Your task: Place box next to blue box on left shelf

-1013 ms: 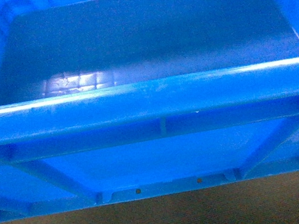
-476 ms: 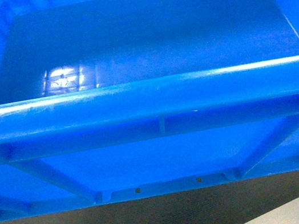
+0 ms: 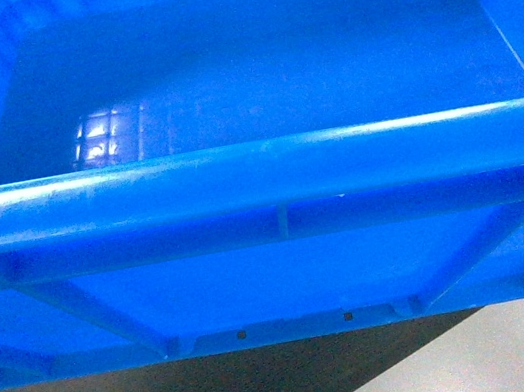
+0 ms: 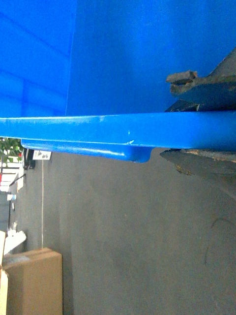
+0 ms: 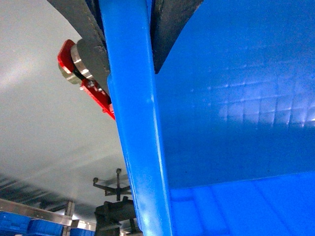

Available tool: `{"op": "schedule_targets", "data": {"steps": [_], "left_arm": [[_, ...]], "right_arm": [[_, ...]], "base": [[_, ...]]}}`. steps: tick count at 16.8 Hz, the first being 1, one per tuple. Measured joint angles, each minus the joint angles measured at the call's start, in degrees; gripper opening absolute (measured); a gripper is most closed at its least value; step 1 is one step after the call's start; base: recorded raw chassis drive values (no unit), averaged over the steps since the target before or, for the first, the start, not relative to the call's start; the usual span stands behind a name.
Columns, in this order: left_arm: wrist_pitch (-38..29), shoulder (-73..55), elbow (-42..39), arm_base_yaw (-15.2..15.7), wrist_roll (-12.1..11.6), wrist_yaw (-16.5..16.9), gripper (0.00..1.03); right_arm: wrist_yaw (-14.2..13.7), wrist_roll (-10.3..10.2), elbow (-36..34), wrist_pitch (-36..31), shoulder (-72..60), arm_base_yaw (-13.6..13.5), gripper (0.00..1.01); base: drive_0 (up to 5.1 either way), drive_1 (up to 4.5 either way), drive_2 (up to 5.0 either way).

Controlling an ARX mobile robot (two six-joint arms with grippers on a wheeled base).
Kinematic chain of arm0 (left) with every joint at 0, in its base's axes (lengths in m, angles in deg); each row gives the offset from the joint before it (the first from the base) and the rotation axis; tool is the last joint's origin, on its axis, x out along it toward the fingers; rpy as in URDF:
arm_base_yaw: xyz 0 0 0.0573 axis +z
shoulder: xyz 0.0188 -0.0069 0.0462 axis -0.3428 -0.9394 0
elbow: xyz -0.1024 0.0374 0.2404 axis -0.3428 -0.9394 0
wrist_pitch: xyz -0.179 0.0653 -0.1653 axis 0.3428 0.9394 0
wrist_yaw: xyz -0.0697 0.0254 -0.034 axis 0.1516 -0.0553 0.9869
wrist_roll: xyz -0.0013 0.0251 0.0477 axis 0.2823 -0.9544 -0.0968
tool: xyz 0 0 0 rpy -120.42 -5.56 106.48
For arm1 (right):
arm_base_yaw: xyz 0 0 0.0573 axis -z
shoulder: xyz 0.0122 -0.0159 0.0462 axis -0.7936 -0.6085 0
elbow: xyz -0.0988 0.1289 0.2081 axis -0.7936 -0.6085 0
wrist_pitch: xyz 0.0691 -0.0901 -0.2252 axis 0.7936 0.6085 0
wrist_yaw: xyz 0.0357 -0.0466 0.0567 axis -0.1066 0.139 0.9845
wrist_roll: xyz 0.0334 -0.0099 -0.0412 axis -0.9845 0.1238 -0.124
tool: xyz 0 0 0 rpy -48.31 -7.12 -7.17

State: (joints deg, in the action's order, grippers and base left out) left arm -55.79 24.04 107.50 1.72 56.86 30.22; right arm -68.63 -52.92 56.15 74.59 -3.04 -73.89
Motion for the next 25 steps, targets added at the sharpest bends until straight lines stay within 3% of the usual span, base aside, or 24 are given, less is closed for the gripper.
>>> {"op": "schedule_targets", "data": {"steps": [25], "left_arm": [[0.0,0.0,0.0,-0.02,0.0,-0.02,0.11]], "right_arm": [[0.0,0.07,-0.02,0.02,0.02,0.0,0.13]], "base": [[-1.6,-1.6,-1.6]]}}
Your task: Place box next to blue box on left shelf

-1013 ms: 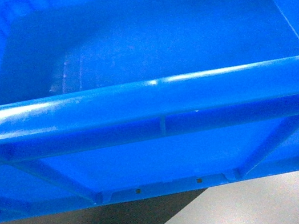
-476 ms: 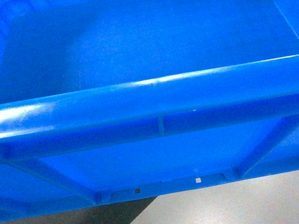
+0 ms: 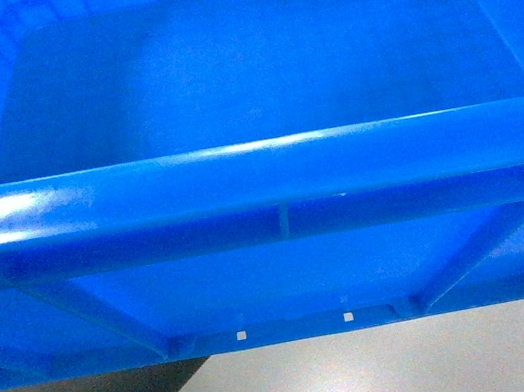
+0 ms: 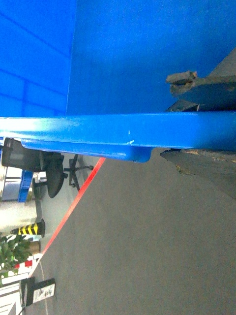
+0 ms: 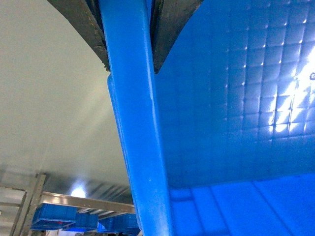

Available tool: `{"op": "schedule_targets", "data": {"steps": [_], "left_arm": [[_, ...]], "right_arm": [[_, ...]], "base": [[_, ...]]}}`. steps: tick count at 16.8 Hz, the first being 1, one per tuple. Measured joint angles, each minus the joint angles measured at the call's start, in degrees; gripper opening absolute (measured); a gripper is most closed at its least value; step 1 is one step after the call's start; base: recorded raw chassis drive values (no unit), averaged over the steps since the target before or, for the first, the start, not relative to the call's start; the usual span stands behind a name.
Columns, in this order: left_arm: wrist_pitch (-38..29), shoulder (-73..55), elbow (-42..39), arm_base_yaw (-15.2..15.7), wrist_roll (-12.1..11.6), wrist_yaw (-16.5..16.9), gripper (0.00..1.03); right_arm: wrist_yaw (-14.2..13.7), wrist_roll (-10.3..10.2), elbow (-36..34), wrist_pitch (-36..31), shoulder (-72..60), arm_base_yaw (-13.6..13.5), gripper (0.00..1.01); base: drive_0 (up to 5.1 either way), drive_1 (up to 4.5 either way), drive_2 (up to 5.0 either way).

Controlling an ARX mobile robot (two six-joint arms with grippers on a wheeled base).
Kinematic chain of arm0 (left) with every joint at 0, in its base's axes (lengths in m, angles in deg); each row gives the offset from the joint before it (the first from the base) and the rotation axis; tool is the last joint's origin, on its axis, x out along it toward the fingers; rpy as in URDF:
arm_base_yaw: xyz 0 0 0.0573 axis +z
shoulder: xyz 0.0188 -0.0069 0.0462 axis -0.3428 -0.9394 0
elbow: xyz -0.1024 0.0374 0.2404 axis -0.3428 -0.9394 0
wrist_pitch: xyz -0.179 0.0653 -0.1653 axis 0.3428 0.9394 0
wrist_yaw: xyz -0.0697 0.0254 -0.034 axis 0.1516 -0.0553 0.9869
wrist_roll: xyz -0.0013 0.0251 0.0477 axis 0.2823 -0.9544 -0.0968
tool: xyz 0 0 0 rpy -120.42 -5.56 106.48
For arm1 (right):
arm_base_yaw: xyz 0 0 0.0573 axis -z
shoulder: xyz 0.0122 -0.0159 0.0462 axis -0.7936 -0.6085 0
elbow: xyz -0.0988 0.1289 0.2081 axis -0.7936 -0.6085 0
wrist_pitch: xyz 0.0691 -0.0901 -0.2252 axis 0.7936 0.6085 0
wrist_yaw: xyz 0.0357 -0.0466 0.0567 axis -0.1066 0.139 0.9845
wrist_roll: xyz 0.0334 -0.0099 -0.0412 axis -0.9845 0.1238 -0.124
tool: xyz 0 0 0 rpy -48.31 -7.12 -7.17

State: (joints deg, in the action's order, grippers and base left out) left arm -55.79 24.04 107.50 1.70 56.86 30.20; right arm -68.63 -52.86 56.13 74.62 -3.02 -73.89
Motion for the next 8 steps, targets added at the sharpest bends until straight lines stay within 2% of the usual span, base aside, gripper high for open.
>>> {"op": "schedule_targets", "data": {"steps": [8], "left_arm": [[0.0,0.0,0.0,0.02,0.0,0.02,0.11]], "right_arm": [[0.02,0.13,0.0,0.0,0.0,0.0,0.13]], "base": [[-1.6,-1.62,-1.6]]}}
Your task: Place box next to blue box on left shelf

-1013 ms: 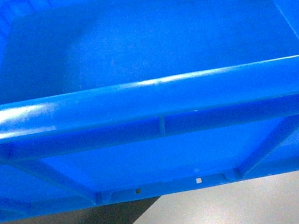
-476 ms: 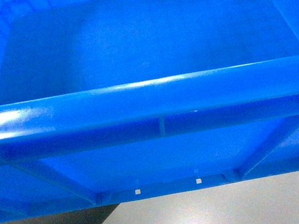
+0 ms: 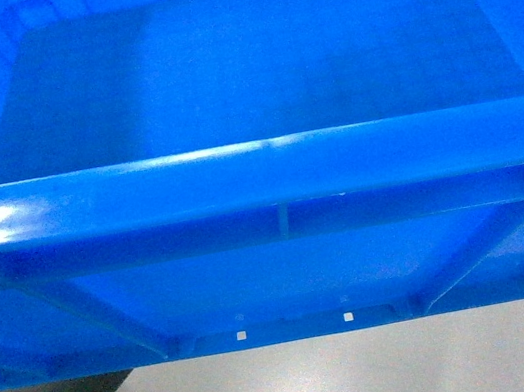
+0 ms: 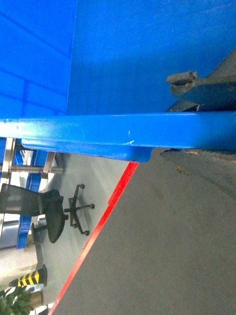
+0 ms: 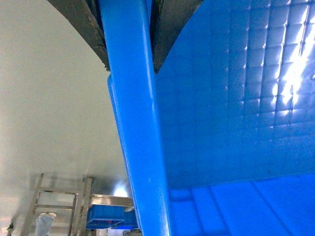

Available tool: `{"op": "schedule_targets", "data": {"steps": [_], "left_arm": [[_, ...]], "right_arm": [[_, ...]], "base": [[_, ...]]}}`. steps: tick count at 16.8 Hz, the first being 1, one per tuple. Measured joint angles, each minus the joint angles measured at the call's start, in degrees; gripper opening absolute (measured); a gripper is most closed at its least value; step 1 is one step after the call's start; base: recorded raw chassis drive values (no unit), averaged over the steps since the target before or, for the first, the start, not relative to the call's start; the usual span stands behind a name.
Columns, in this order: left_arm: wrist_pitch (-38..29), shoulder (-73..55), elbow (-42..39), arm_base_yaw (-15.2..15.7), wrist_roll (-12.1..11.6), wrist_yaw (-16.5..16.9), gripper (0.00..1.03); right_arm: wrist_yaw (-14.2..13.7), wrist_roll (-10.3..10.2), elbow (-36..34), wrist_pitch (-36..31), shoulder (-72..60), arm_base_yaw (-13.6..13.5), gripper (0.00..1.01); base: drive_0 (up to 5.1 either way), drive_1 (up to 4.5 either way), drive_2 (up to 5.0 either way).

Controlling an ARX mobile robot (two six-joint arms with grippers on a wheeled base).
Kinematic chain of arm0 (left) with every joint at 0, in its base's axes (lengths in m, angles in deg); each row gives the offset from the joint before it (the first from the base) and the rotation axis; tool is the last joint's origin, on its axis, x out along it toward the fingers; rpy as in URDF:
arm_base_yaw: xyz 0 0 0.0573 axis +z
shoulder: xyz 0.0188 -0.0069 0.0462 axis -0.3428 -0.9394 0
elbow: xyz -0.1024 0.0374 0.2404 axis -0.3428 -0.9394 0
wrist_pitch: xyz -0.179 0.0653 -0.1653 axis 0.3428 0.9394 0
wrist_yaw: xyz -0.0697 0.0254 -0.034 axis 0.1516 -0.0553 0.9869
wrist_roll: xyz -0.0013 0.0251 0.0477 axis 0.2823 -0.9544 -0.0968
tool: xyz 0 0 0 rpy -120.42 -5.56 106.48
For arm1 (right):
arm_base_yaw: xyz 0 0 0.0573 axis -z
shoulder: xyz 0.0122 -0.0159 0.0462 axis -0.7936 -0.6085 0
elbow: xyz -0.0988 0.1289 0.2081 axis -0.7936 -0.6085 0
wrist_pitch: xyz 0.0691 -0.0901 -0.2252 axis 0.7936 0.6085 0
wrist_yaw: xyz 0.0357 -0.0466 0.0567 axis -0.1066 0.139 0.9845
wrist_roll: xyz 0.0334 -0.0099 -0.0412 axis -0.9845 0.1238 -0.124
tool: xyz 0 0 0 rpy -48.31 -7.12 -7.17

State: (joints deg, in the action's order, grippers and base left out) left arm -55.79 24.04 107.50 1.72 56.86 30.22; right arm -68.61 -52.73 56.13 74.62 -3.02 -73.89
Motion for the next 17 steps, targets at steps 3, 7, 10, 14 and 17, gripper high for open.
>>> {"op": "schedule_targets", "data": {"steps": [3,7,10,14,17], "left_arm": [[0.0,0.0,0.0,-0.02,0.02,-0.02,0.11],[0.0,0.0,0.0,0.0,0.0,0.0,0.11],[-0.02,0.0,0.0,0.0,0.0,-0.02,0.11],[0.0,0.0,0.0,0.0,0.02,0.0,0.11],[0.0,0.0,0.0,0.0,0.02,-0.02,0.11]], "right_arm": [[0.0,0.04,0.0,0.0,0.0,0.0,0.13],[0.07,0.04,0.0,0.0,0.0,0.0,0.13],[0.07,0.07,0.0,0.0,0.0,0.0,0.13],[0.13,0.07,0.0,0.0,0.0,0.0,0.13],[0.13,0.07,0.0,0.0,0.0,0.0,0.13]], "base": [[-1.5,-1.53,-1.5],[-1.7,-1.71,-1.7],[-1.5,-1.53,-1.5],[-1.6,-1.59,-1.6],[-1.5,-1.5,-1.5]]}}
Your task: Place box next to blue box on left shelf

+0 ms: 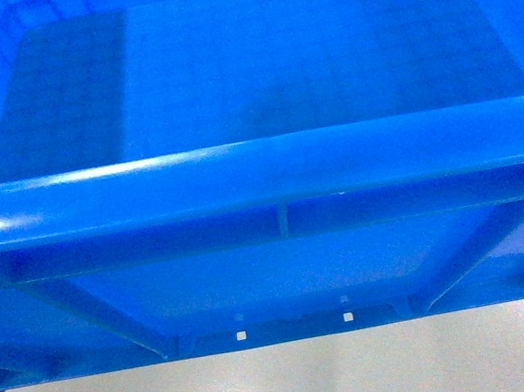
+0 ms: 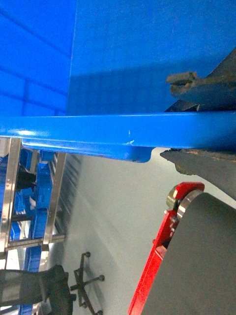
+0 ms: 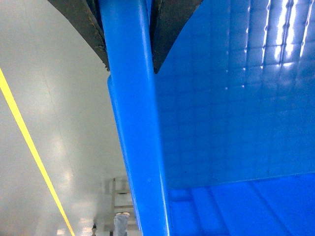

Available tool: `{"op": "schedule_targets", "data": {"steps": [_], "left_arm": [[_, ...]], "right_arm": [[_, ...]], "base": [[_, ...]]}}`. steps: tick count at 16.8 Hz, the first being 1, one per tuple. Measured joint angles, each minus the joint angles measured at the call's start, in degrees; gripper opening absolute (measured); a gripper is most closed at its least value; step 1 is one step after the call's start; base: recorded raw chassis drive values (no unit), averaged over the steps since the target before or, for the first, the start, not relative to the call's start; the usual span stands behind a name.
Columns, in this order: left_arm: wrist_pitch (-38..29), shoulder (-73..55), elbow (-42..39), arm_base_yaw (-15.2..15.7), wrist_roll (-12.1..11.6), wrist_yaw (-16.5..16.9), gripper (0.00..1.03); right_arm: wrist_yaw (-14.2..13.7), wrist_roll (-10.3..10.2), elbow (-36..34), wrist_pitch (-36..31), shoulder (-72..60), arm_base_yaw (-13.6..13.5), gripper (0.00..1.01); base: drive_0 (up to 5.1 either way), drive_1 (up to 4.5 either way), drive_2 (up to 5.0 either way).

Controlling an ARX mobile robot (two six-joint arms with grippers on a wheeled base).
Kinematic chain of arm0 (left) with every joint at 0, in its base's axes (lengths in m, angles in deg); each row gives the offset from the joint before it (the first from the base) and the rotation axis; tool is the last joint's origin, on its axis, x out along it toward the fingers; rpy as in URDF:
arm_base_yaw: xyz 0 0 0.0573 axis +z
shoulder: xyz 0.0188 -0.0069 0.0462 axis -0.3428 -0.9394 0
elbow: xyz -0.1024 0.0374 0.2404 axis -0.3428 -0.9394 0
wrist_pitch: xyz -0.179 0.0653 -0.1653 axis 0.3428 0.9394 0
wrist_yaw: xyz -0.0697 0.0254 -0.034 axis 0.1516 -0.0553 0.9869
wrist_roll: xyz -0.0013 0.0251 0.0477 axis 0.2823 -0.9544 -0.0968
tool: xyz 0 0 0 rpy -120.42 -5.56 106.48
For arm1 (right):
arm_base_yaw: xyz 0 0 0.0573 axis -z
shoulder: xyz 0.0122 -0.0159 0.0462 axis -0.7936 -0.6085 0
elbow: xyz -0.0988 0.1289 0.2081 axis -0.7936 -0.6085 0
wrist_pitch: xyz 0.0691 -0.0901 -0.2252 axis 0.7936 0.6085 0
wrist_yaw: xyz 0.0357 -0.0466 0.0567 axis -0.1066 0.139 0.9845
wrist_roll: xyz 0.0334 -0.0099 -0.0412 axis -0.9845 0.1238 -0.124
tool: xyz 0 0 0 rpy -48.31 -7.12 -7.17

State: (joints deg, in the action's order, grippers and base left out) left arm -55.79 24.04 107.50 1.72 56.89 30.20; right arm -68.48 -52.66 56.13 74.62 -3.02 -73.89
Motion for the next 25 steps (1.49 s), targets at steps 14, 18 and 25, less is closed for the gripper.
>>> {"op": "schedule_targets", "data": {"steps": [14,18,25], "left_arm": [[-0.02,-0.09,0.0,-0.02,0.0,0.02,0.11],[0.02,0.17,-0.02,-0.04,-0.04,-0.02,0.1],[0.04,0.13,-0.07,-0.04,-0.04,0.0,0.1]], "right_arm": [[0.11,0.22,0.0,0.09,0.07,0.04,0.13],[0.26,0.22,-0.07,-0.11,0.13,0.0,0.13],[0.31,0.22,-0.07,-0.02,0.04,0.0,0.13]], "base": [[-1.4,-1.44,-1.4],[0.1,4.06,-3.9],[-0.1,3.9,-4.1]]}}
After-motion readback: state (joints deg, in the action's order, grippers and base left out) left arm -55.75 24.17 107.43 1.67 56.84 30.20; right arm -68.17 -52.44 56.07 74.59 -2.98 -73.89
